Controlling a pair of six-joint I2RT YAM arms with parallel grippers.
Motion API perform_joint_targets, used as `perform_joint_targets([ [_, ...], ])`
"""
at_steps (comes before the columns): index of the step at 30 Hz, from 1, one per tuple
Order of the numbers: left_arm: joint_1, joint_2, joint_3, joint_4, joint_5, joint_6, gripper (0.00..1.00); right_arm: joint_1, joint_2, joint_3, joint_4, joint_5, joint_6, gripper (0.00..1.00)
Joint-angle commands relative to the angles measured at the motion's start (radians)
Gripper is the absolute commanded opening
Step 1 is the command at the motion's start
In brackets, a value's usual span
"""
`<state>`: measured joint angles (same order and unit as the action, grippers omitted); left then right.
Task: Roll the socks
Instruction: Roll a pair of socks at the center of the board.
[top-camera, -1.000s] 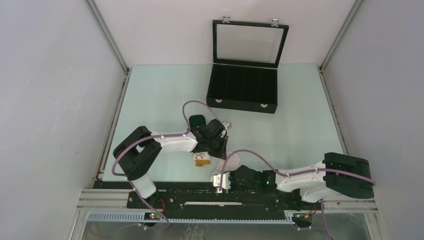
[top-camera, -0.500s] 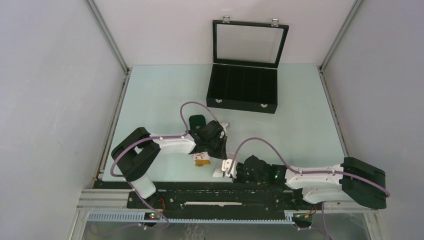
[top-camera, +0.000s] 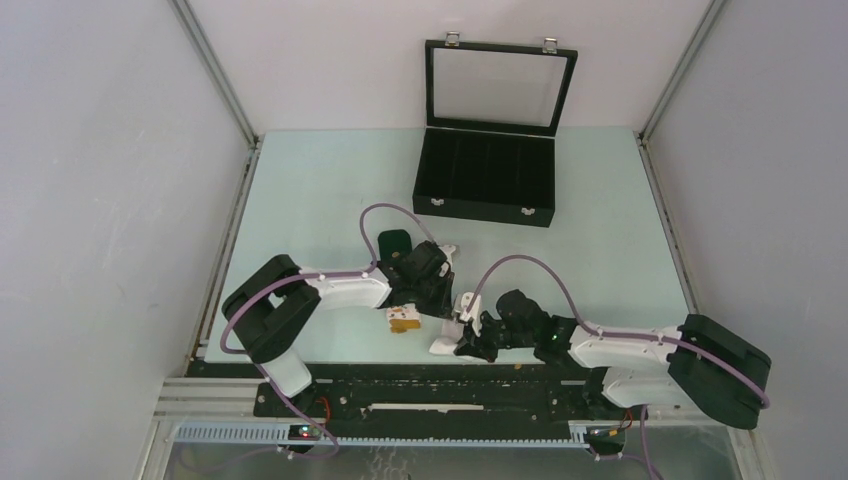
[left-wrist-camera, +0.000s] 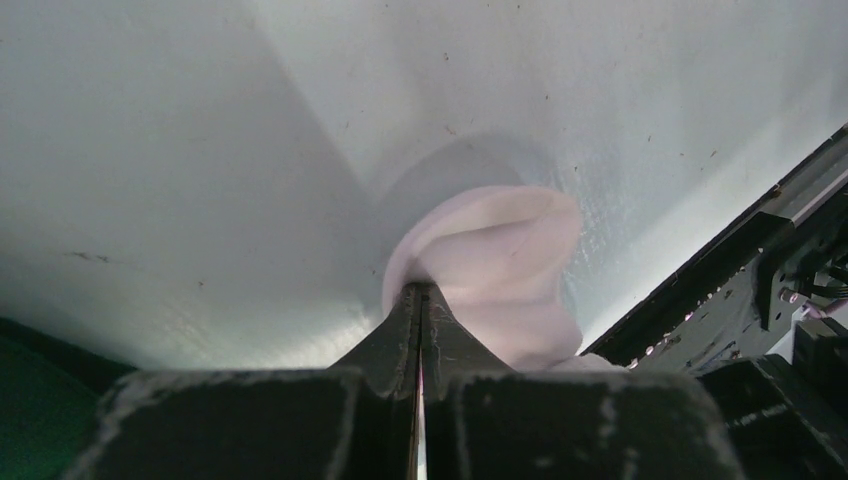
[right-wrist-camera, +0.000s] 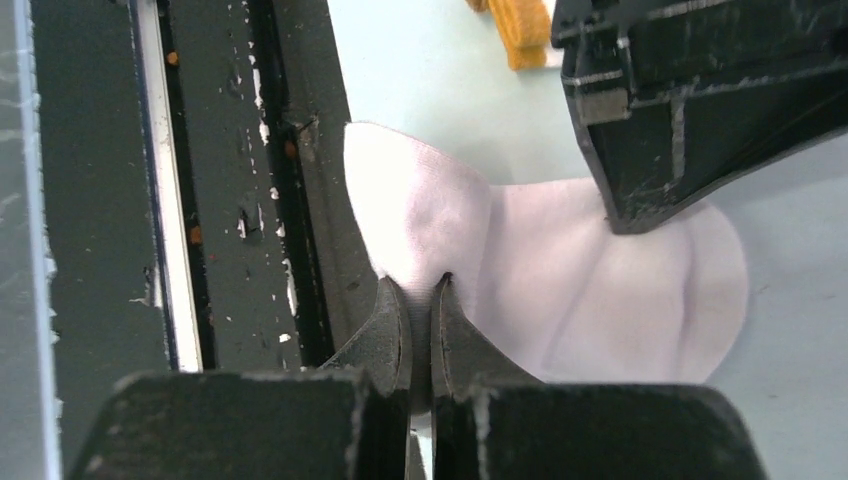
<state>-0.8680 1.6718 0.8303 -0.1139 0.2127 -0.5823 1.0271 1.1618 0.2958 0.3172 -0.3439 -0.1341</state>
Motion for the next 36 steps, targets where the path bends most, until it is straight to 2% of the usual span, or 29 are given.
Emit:
perform_joint_targets([
  [1, 0.016, -0.013, -0.044, -0.033, -0.076, 0.0, 0.0, -0.037, 0.048, 0.025, 0.015, -0.146, 0.149, 0.0],
  [13, 0.019, -0.045, -0.057, -0.032, -0.075, -0.019, 0.0, -0.163, 0.224, 0.039, 0.14, -0.242, 0.387, 0.0],
  [21, 0.02, -0.072, -0.068, -0.048, -0.092, -0.023, 0.0, -0.231, 0.255, 0.038, 0.093, -0.256, 0.409, 0.0],
  [36, 0.019, -0.123, -0.089, -0.059, -0.101, -0.048, 0.0, -0.367, 0.46, 0.078, 0.07, -0.333, 0.534, 0.0],
])
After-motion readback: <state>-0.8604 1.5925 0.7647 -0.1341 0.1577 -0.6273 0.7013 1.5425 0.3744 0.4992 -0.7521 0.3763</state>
